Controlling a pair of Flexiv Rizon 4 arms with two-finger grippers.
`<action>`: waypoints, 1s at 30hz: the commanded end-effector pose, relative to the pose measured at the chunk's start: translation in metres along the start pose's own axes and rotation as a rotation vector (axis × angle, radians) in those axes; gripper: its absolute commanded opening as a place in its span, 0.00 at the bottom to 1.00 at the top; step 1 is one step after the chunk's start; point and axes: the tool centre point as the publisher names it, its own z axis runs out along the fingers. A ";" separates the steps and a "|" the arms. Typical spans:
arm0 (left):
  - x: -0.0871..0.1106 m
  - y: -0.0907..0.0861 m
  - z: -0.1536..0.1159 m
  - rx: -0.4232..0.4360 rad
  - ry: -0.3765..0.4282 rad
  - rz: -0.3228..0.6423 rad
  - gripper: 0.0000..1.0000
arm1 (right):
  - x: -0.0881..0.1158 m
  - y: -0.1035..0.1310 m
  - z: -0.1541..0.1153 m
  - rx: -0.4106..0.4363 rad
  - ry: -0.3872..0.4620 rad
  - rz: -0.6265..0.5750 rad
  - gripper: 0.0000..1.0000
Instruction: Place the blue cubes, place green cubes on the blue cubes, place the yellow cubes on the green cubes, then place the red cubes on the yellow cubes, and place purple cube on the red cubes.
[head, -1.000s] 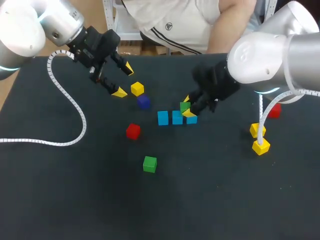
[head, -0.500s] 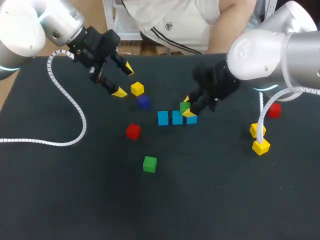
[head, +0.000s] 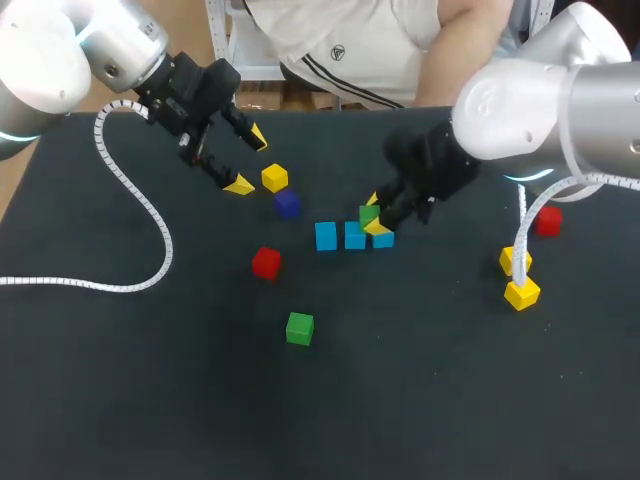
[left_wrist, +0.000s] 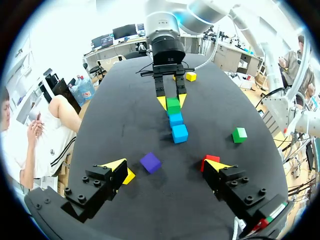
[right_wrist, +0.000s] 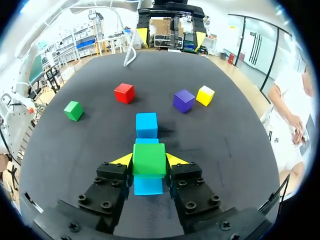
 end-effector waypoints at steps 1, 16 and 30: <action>0.000 0.003 0.000 0.007 0.001 0.002 1.00 | 0.000 -0.001 0.001 -0.001 -0.002 0.000 0.04; 0.000 0.003 0.000 0.007 0.001 0.002 1.00 | -0.002 0.003 -0.010 0.012 -0.011 -0.001 1.00; 0.000 0.003 0.000 0.007 0.001 0.002 1.00 | 0.001 0.016 -0.041 0.017 -0.070 -0.028 1.00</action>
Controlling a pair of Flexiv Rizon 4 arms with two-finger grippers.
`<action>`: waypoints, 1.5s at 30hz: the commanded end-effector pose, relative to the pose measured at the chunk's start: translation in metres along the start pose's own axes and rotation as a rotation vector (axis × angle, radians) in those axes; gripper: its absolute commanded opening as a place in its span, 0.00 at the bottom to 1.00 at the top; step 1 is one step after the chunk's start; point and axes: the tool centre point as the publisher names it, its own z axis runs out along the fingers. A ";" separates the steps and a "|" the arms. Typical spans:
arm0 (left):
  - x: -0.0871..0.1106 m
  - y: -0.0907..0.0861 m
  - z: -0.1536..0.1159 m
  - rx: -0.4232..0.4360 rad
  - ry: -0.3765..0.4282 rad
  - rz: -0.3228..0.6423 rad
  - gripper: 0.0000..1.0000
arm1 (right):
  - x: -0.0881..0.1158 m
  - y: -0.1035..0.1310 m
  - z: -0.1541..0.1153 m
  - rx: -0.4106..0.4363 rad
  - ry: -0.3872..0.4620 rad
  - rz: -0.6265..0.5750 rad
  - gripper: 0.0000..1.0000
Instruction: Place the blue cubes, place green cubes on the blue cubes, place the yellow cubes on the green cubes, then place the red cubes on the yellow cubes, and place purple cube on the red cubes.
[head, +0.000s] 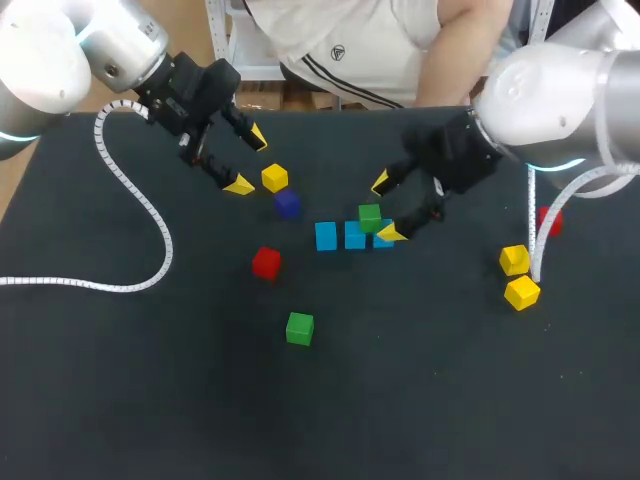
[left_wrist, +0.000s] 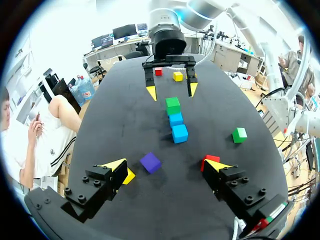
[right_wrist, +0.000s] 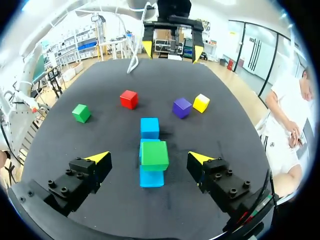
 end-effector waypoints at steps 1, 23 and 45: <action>0.000 0.003 0.000 0.007 0.001 0.002 1.00 | 0.003 0.011 -0.013 0.003 -0.012 -0.003 1.00; 0.000 0.003 0.000 0.007 0.001 0.002 1.00 | 0.004 0.035 -0.040 0.024 -0.018 -0.009 1.00; 0.000 0.003 0.000 0.007 0.001 0.002 1.00 | 0.041 0.030 -0.074 -0.032 -0.018 -0.090 1.00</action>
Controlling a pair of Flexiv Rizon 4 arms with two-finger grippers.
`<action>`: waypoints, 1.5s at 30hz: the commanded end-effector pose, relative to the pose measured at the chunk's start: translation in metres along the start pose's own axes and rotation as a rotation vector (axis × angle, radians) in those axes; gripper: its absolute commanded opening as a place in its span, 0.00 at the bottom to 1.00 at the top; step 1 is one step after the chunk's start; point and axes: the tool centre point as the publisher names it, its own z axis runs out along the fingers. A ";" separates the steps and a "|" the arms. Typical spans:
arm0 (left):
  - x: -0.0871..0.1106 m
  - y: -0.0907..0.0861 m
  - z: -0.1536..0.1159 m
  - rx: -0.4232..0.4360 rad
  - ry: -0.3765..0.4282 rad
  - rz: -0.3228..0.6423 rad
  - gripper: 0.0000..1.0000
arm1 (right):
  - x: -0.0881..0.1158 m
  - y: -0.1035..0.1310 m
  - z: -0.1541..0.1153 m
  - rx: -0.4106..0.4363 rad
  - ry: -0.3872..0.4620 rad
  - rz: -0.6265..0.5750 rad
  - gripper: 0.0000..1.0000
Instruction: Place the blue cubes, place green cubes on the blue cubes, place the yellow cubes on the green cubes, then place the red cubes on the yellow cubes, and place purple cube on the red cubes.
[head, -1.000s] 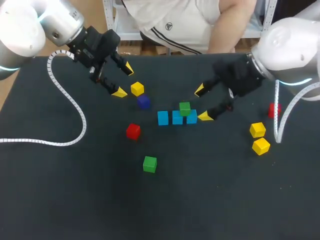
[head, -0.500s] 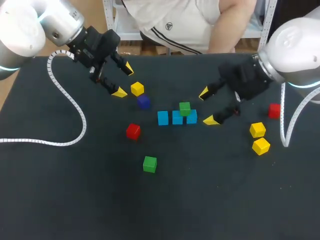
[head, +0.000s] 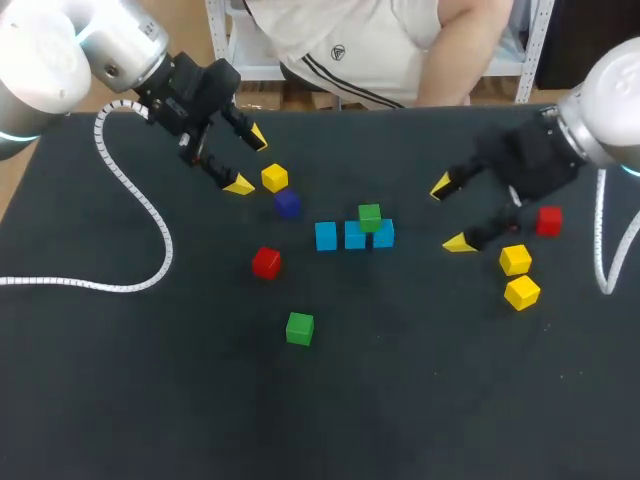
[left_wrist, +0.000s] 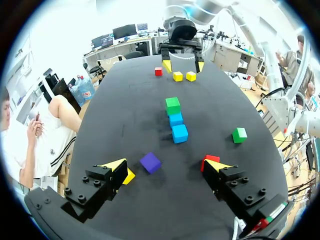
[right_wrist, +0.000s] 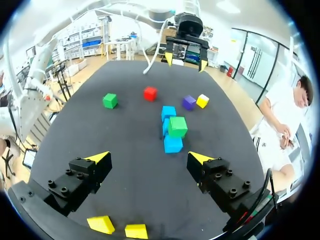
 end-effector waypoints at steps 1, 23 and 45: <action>0.000 0.003 0.000 0.007 0.001 0.002 1.00 | 0.008 -0.016 0.001 -0.062 -0.045 -0.023 1.00; 0.000 0.003 0.000 0.007 0.001 0.002 1.00 | 0.005 -0.042 -0.025 -0.009 -0.072 -0.008 1.00; -0.012 -0.003 -0.005 0.004 0.038 0.043 1.00 | 0.003 -0.044 -0.027 0.036 -0.073 0.050 1.00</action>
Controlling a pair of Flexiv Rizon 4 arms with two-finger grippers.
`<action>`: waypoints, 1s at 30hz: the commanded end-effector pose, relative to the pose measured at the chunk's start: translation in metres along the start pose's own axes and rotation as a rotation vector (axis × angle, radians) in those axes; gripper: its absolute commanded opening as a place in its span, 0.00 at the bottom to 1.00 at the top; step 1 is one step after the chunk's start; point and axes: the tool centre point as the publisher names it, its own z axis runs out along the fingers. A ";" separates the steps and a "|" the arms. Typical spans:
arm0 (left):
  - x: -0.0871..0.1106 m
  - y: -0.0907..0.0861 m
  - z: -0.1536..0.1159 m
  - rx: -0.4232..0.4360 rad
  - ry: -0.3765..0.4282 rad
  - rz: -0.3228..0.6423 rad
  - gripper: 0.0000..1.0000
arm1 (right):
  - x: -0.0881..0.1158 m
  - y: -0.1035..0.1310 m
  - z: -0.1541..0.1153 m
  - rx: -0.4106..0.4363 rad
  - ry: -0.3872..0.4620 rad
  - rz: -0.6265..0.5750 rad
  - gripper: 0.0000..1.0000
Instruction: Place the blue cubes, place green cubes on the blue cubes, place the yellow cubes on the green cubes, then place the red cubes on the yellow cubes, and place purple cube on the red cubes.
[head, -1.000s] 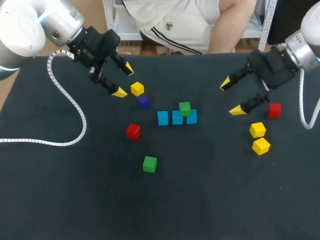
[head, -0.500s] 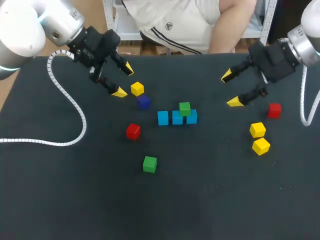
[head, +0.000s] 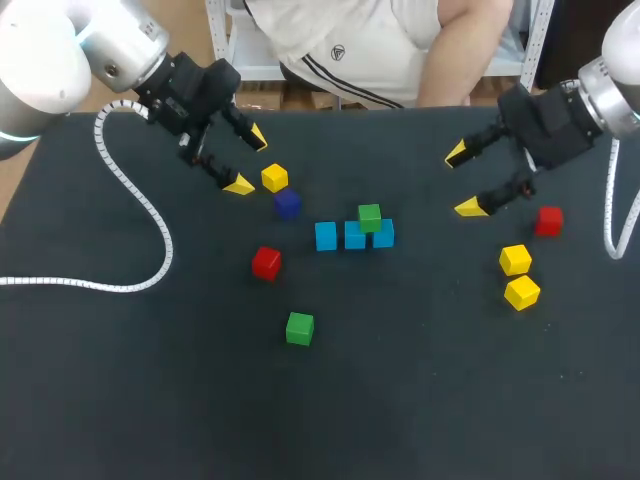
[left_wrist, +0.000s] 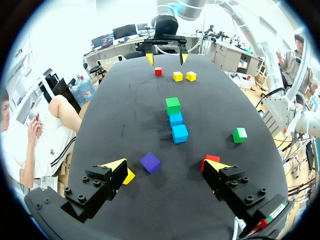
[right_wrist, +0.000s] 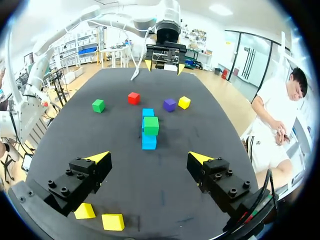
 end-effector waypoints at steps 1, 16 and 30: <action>-0.020 -0.008 -0.003 0.015 0.076 0.050 1.00 | 0.000 0.001 0.000 0.002 -0.001 0.000 1.00; -0.048 -0.117 0.025 0.011 0.335 -0.035 1.00 | 0.000 0.001 0.000 0.002 -0.001 0.000 1.00; -0.019 -0.196 0.056 0.074 0.311 -0.096 1.00 | 0.000 0.001 0.000 0.002 -0.001 0.000 1.00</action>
